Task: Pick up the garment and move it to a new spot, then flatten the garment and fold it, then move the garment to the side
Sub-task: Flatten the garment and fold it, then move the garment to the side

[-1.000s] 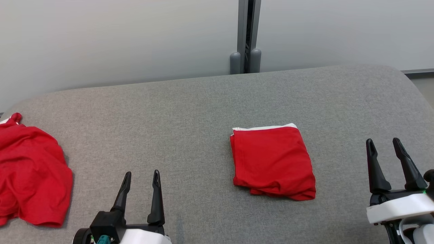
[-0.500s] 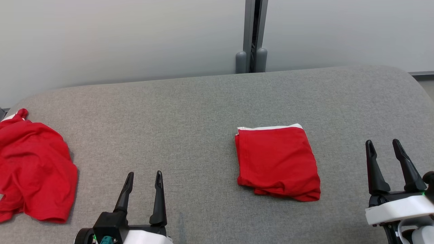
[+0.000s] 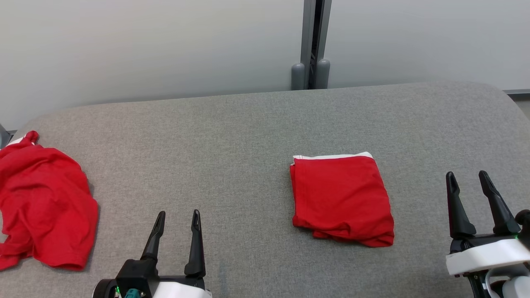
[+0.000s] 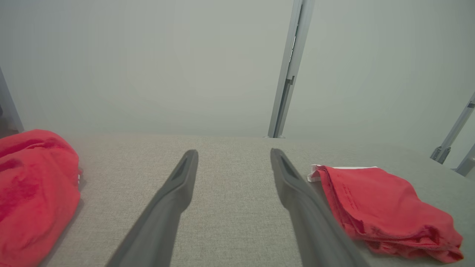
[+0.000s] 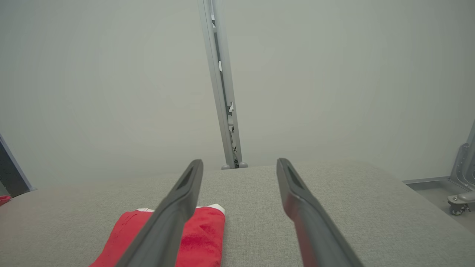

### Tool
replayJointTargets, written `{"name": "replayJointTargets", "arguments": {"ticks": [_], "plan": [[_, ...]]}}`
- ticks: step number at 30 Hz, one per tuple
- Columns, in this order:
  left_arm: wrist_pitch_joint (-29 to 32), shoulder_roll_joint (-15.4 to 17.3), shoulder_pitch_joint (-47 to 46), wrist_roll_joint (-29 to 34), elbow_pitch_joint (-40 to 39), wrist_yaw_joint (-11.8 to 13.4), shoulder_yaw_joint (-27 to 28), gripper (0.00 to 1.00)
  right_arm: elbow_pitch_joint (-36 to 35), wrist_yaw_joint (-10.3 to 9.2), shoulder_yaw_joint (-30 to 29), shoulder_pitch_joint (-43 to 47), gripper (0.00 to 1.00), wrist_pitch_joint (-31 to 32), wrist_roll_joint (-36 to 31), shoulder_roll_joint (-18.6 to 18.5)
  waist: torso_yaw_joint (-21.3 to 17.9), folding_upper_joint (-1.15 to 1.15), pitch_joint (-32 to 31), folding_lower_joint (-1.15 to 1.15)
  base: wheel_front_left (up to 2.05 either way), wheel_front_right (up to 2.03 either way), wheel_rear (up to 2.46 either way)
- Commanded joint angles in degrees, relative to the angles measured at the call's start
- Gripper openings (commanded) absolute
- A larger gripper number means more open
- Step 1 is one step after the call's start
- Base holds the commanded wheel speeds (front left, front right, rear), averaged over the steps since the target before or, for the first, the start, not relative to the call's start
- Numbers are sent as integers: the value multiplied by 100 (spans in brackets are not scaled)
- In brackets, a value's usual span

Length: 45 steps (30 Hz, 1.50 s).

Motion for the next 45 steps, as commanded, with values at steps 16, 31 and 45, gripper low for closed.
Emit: {"name": "replayJointTargets", "arguments": {"ticks": [16, 31, 45], "plan": [[-18, 22, -8, 3, 25, 10, 9, 100, 34, 0, 3, 13, 100, -5, 31, 10, 58, 0, 0, 0, 0, 0, 0], [-18, 22, 22, 16, 24, -9, 12, 100, 75, 0, 28, 30, 100, -5, 31, 19, 71, 0, -5, 0, 0, 0, 0], [-18, 22, 18, 1, 30, 9, -25, 100, 87, 0, 15, 35, 100, -5, 39, 6, 103, 0, 18, 0, 0, 0, 0]]}}
